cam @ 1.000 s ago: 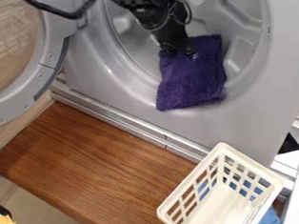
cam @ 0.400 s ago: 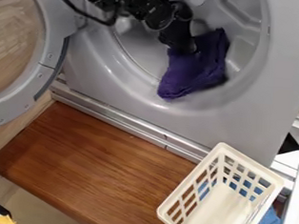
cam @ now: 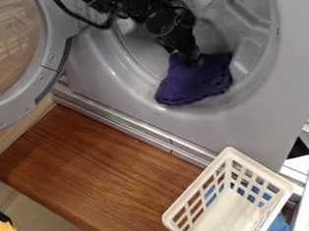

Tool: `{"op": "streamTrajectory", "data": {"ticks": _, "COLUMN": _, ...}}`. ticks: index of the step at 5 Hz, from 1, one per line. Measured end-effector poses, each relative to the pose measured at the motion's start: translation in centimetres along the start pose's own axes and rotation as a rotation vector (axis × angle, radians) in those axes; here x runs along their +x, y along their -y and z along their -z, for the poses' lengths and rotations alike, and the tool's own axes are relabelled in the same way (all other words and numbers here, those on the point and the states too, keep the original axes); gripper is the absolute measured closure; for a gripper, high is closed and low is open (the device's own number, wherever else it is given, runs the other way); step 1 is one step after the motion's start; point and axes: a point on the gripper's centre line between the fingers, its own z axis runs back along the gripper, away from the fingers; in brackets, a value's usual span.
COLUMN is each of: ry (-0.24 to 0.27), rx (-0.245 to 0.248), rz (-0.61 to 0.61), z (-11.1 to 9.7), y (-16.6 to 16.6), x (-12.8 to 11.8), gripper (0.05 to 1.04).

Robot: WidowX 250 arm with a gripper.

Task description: Move the purple cloth from the basket to the washing machine

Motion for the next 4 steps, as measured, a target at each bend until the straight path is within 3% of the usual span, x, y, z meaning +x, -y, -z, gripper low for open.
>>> {"op": "streamTrajectory", "data": {"ticks": 1, "ry": -0.003, "rx": 0.000, "rz": 0.021, "z": -2.0, "y": 0.0, "x": 0.5, "gripper": 0.072}}
{"op": "streamTrajectory", "data": {"ticks": 3, "ry": -0.025, "rx": 0.066, "rz": 0.054, "z": -7.4, "y": 0.9, "x": 0.1, "gripper": 0.082}}
{"op": "streamTrajectory", "data": {"ticks": 4, "ry": -0.100, "rx": 0.059, "rz": 0.108, "z": -9.1, "y": 3.6, "x": -1.8, "gripper": 0.083}}
